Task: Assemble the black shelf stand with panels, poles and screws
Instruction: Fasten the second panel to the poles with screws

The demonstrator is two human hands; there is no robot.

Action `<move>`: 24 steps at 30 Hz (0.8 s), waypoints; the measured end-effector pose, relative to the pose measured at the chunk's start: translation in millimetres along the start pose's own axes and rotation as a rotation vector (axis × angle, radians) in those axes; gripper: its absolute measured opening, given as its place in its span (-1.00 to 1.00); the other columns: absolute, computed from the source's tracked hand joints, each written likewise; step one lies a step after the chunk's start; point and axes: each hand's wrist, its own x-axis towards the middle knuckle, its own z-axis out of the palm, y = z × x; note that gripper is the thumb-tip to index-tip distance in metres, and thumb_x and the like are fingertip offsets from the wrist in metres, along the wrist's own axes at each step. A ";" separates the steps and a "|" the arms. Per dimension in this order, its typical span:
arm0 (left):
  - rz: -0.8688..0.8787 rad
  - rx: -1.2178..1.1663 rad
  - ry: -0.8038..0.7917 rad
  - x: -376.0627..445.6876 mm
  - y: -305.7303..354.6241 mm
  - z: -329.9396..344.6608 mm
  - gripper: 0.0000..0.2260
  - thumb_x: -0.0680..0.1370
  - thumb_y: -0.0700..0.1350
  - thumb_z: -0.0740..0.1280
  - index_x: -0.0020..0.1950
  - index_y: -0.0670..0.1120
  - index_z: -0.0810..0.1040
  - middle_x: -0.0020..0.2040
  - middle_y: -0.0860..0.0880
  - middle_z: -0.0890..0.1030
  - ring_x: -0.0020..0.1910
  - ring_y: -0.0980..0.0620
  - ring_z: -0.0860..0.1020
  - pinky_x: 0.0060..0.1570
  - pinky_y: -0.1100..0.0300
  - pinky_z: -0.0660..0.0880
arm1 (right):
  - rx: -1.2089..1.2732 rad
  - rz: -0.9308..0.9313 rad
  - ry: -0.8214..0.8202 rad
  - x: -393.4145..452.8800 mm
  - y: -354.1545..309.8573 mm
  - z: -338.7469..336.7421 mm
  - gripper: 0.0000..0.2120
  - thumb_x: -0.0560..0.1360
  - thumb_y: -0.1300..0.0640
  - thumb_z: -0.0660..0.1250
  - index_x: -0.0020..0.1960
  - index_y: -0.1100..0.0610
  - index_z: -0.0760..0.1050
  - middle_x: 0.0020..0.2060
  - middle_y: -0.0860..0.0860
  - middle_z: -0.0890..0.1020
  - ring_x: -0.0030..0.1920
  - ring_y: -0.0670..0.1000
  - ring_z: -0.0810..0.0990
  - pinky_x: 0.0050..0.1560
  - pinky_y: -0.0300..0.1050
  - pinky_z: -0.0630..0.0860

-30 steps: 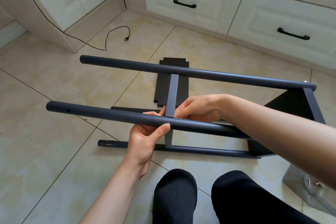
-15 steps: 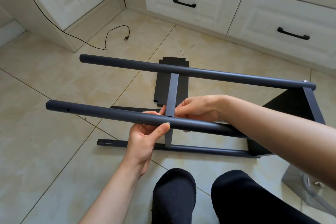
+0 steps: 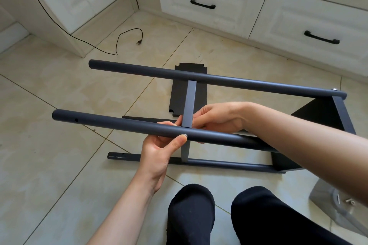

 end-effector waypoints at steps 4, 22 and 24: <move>0.004 -0.010 0.004 -0.3 -0.8 0.0 -0.70 0.35 -0.23 0.49 0.04 -0.14 0.52 -0.08 0.03 0.71 0.09 0.04 0.65 0.11 0.24 0.54 | -0.007 0.045 -0.005 -1.1 1.1 -3.3 -0.75 0.62 0.19 0.25 -0.14 0.21 0.63 -0.24 0.09 0.66 -0.23 -0.01 0.64 -0.09 -0.11 0.61; 0.005 -0.028 0.005 -0.1 -1.0 1.3 -0.70 0.34 -0.23 0.49 0.02 -0.12 0.53 -0.07 0.02 0.71 0.06 0.04 0.66 0.08 0.27 0.54 | -0.007 0.078 0.059 -1.5 -1.5 2.4 -0.80 0.64 0.17 0.23 -0.07 0.22 0.56 -0.30 0.05 0.65 -0.28 -0.03 0.62 -0.09 -0.09 0.60; 0.005 -0.026 -0.001 0.3 -1.1 1.3 -0.67 0.33 -0.22 0.52 0.03 -0.13 0.51 -0.09 0.03 0.71 0.06 0.05 0.64 0.08 0.27 0.54 | 0.025 0.043 0.011 -2.9 1.0 2.2 -0.85 0.64 0.19 0.22 0.00 0.22 0.54 -0.27 0.04 0.63 -0.28 -0.04 0.60 -0.11 -0.11 0.60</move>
